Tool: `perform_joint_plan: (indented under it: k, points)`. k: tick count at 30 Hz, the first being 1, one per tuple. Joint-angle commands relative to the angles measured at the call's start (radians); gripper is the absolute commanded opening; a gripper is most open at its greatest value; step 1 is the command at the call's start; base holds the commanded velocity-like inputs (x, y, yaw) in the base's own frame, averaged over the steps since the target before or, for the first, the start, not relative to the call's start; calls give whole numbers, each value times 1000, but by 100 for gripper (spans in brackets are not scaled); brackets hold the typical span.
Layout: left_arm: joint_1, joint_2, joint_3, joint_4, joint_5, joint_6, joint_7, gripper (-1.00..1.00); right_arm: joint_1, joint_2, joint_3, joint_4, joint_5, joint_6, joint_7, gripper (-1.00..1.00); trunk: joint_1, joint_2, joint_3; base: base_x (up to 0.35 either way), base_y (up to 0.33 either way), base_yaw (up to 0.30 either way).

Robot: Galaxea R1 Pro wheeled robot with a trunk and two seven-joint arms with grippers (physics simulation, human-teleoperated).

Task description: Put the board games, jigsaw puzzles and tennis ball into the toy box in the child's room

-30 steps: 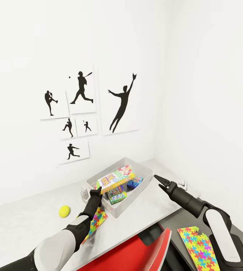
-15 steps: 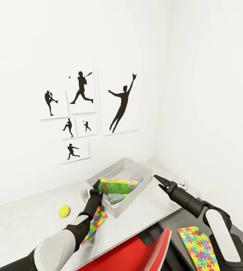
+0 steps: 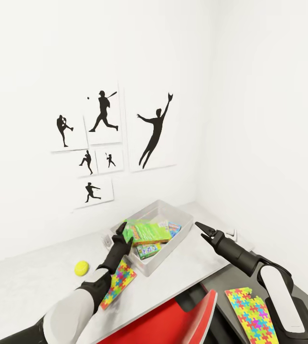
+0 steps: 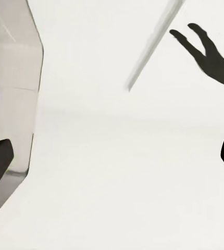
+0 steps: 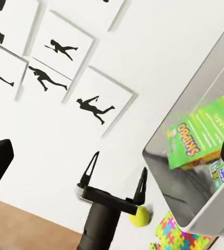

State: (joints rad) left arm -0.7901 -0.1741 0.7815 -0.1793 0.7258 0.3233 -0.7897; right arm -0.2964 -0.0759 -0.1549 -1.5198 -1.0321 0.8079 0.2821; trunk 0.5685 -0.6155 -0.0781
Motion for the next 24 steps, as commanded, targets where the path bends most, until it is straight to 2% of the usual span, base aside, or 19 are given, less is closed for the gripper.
perform_joint_plan:
  k: [1,5,20,24]
  points:
    - [0,0,-2,-26,7,34,-8,100,-1,0,-2,0,3,5,5,100,0,-2,-2,0,0,0]
    - [6,0,-3,-76,7,102,-18,100,-1,1,-2,0,3,5,4,100,0,-2,-2,0,0,0]
    - [8,0,-5,-90,7,136,-21,100,-1,1,-2,0,3,5,4,100,0,-2,-2,0,0,0]
    - [8,0,-20,-119,2,210,-19,100,-1,1,-2,0,3,5,5,100,0,-2,-2,0,0,0]
